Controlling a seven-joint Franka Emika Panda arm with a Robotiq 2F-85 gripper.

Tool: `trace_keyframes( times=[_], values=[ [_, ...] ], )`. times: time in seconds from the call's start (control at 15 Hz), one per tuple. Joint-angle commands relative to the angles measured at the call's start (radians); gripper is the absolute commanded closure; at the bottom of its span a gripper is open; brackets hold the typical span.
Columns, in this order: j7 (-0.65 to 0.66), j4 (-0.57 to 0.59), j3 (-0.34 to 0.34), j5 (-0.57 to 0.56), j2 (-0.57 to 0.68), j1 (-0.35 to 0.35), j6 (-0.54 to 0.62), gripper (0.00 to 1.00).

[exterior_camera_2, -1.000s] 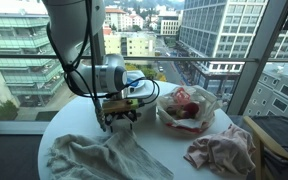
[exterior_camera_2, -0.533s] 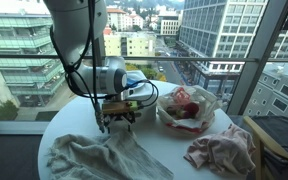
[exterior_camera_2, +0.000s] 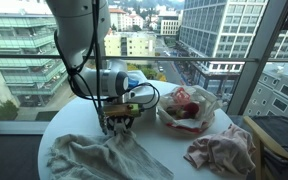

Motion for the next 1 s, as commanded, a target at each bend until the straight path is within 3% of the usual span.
trace_keyframes(
  times=[0.0, 0.27, 0.47, 0.93],
  values=[
    [-0.010, -0.025, 0.004, 0.009, -0.032, 0.007, -0.022, 0.89],
    [0.018, -0.045, -0.011, 0.008, -0.047, 0.012, -0.024, 0.95],
    [0.060, -0.080, -0.037, -0.002, -0.086, 0.016, 0.008, 0.90],
    [0.141, -0.145, -0.090, -0.007, -0.193, 0.008, 0.089, 0.90]
  ],
)
